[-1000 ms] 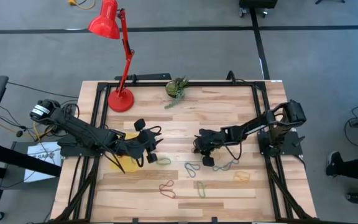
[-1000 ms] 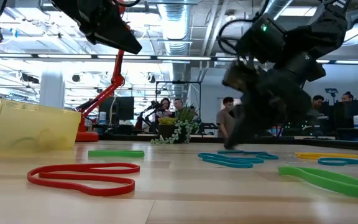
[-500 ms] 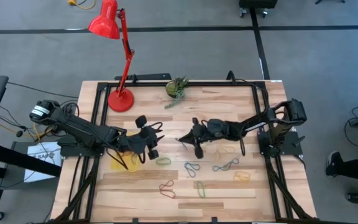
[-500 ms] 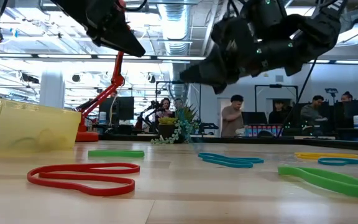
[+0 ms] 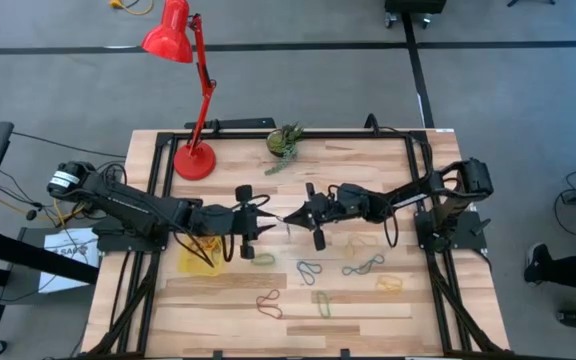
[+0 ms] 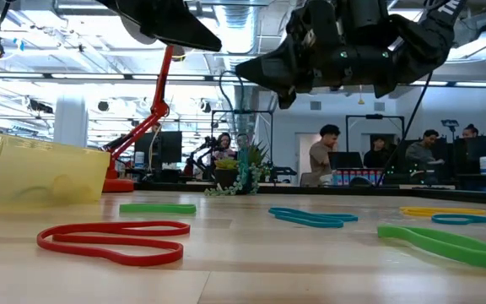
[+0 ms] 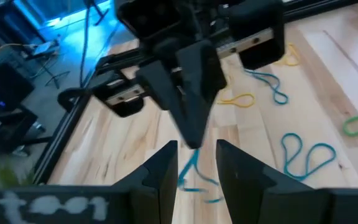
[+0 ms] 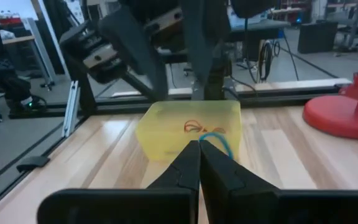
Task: Pick and place items into bin
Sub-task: Put the blue rubber band into the yellow bin
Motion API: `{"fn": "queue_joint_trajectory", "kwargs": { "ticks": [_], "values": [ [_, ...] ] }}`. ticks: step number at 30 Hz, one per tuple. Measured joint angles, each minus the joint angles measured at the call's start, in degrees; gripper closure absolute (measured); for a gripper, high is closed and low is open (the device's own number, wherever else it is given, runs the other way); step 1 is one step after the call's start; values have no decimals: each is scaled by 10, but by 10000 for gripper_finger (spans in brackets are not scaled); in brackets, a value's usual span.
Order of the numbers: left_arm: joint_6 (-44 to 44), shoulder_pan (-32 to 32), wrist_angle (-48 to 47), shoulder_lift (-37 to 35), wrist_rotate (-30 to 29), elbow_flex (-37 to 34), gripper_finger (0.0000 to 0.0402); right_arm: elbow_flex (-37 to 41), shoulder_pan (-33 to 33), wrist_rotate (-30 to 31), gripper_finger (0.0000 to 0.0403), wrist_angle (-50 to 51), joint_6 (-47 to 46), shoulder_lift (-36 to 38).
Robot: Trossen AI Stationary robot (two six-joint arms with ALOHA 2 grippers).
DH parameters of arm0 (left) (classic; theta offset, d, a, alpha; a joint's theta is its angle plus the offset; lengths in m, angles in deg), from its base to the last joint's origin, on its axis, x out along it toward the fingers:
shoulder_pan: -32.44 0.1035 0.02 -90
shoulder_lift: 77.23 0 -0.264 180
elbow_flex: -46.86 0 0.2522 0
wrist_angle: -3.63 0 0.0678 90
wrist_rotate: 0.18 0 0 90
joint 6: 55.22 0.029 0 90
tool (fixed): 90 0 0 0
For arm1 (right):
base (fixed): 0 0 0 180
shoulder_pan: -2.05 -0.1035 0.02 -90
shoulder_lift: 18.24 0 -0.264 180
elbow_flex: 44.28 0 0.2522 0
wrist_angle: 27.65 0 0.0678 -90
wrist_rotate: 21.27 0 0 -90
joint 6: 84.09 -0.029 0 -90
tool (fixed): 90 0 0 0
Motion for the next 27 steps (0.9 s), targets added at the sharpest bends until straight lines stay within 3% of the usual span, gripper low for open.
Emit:
{"fn": "queue_joint_trajectory", "kwargs": {
  "ticks": [6,10,20,23,27],
  "values": [
    [5,13,2,21,16,1,301,-17,0,-1,403,1,2,0],
    [19,14,8,38,-17,0,301,-24,0,-12,403,2,5,0],
    [27,17,14,61,-34,0,303,-24,8,-14,403,14,6,0],
    [30,17,14,62,-39,0,320,-25,13,-14,403,24,5,0],
    [31,17,14,62,-41,0,374,-25,15,-11,403,41,5,0]
  ]
}}
